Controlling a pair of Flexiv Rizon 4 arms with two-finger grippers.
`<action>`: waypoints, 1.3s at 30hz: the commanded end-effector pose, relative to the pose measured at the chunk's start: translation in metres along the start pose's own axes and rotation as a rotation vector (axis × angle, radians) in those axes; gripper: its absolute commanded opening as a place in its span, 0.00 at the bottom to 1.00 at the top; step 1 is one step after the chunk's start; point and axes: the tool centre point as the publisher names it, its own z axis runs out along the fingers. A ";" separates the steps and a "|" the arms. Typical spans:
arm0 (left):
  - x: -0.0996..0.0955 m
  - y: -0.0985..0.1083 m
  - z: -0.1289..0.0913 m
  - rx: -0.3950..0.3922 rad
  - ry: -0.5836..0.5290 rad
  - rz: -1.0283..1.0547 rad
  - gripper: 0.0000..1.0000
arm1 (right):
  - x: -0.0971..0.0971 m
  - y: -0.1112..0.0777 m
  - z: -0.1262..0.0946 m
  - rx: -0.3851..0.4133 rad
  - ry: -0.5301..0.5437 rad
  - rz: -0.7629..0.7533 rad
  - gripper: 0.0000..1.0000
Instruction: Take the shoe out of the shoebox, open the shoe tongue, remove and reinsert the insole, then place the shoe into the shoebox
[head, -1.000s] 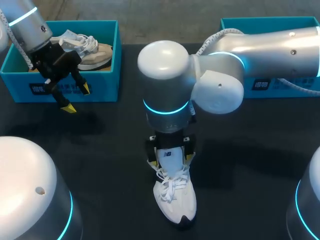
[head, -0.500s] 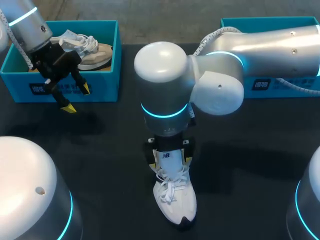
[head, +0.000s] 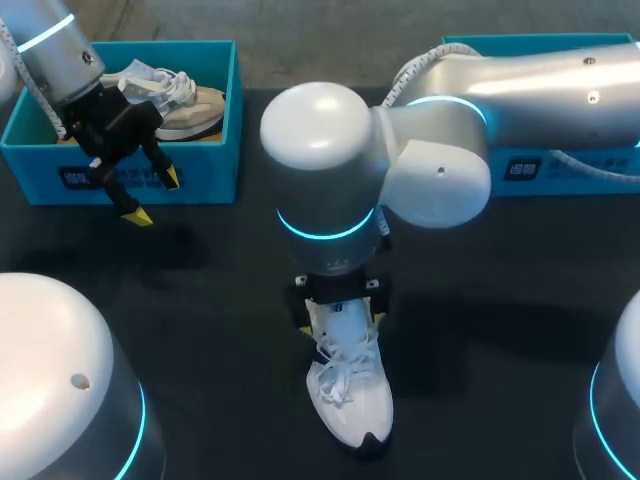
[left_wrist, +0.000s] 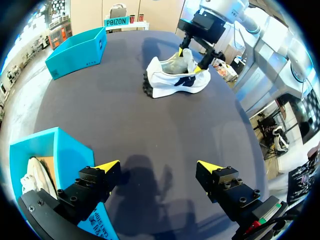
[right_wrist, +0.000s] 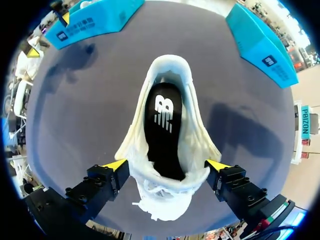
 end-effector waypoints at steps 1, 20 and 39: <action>0.000 0.001 0.000 0.001 0.000 0.002 1.00 | -0.001 -0.005 -0.013 -0.011 -0.015 0.005 1.00; 0.000 0.001 0.000 0.001 0.000 0.002 1.00 | 0.001 -0.036 -0.041 -0.012 -0.003 0.018 1.00; 0.000 0.001 0.000 0.001 0.000 0.002 1.00 | -0.001 -0.017 -0.036 -0.001 0.042 -0.047 0.22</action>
